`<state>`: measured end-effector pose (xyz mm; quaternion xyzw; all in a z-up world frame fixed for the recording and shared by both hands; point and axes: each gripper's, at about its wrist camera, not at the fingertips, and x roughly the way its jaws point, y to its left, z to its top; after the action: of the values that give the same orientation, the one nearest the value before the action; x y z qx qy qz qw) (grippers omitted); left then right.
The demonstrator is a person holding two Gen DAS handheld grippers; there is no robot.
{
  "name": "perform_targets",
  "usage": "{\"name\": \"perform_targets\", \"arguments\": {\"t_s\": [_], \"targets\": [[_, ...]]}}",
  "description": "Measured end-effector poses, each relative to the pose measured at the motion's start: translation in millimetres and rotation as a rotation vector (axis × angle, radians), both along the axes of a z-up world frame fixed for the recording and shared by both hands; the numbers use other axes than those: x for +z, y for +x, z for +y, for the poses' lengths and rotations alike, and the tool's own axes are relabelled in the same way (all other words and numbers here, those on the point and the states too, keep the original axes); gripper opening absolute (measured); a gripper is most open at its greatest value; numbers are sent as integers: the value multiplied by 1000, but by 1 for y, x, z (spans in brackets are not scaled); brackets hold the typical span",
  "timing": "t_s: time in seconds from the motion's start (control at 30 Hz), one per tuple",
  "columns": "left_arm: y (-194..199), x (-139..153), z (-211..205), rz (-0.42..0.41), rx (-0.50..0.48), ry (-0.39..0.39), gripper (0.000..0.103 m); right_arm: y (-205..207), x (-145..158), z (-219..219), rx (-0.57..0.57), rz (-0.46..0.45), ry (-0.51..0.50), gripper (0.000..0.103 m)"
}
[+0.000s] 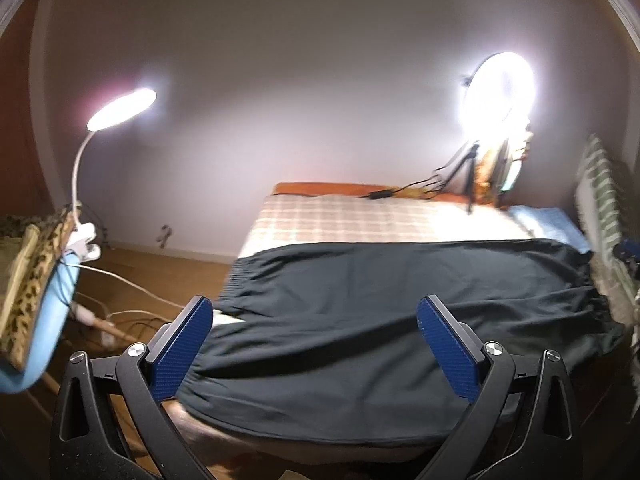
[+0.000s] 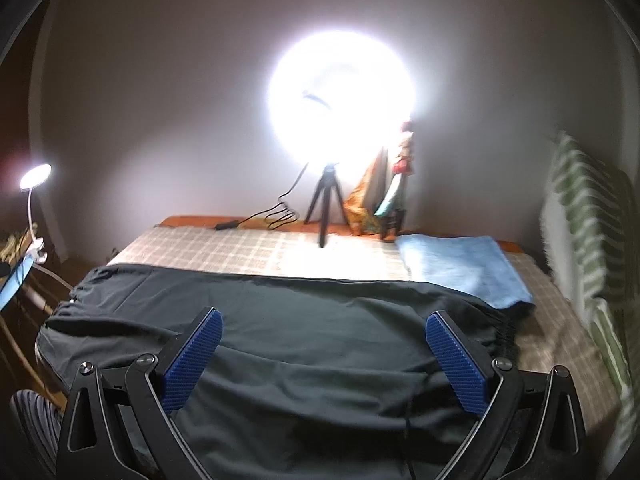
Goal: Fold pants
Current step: 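Grasp the trousers' waistband with the left gripper while the right gripper grasps the other waistband edge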
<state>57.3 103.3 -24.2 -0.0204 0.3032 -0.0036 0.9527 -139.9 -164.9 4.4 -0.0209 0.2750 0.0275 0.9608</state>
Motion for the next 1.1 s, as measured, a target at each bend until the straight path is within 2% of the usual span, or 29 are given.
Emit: {"name": "perform_targets", "arguments": {"t_s": [0.1,0.3,0.43,0.6,0.7,0.83,1.03,1.1], "targets": [[23,-11,24,51,13,-35,91,27,-6,10,64,28,-14,103],[74,-38,58,145,25,-123,90,74,-19,33,175,83,-45,103],[114,-58,75,222,28,-184,86,117,-32,51,287,162,-75,103],[161,-82,78,313,9,-188,85,180,-51,65,408,272,-48,101],[185,-98,85,360,4,-175,85,218,-68,73,448,317,-71,99],[209,-118,100,433,18,-214,85,263,-100,81,493,390,-116,99],[237,-140,121,494,61,-272,85,303,-136,91,550,483,-135,99],[245,-148,122,519,64,-270,85,312,-147,95,574,507,-138,100]]}}
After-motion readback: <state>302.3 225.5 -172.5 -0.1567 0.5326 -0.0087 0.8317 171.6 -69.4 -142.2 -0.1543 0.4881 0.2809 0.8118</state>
